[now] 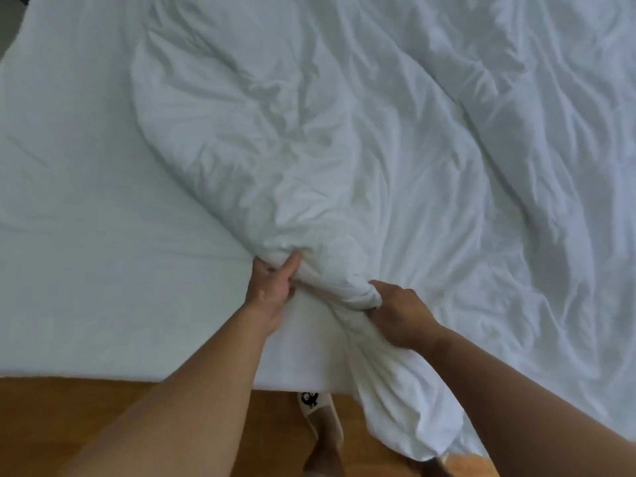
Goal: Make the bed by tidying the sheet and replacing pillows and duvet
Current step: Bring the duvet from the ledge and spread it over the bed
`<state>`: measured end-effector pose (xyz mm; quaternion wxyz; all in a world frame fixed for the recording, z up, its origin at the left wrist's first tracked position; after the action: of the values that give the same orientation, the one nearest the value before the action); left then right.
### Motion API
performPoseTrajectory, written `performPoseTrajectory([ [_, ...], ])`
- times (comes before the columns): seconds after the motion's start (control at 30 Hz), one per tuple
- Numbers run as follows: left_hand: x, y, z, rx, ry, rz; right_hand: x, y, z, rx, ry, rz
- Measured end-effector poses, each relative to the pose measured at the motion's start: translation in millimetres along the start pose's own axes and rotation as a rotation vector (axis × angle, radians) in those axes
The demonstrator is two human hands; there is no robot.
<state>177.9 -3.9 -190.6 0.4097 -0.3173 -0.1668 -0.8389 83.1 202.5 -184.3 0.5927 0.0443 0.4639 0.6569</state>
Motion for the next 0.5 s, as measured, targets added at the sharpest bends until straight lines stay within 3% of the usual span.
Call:
performPoseTrajectory([
  [0.07, 21.5, -3.0, -7.8, 0.115, -0.099, -0.067, -20.0, 1.3, 18.8, -0.146, 0.059, -0.059],
  [0.17, 47.5, -19.1, 17.5, 0.267, -0.293, -0.458, -33.0, -2.6, 45.6, -0.323, 0.065, -0.2],
  [0.3, 70.8, -80.3, 57.3, 0.23, -0.714, -0.875, 0.1, 23.3, 71.4, -0.315, 0.002, -0.497],
  [0.37, 70.0, -126.2, 65.8, 0.005, -0.777, -0.985, 34.7, 44.6, 82.7, -0.171, -0.07, -0.586],
  [0.4, 64.1, -147.3, 66.9, -0.162, -0.769, -1.093, 56.3, 54.1, 86.1, -0.023, -0.143, -0.592],
  [0.5, 33.7, -177.3, 47.6, -0.491, -0.818, -1.624, 118.6, 74.4, 91.6, 0.448, -0.523, -0.359],
])
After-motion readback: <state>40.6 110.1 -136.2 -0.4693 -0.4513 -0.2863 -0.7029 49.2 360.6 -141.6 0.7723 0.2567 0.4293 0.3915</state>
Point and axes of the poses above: each hand's wrist, its own z-axis away from the middle knuckle, its own y-axis out of the back of the hand, x = y × z, the point moved 1 cm from there along -z, towards the middle knuckle, and after that the axes turned 2 degrees about x, right-handed, at the moved point
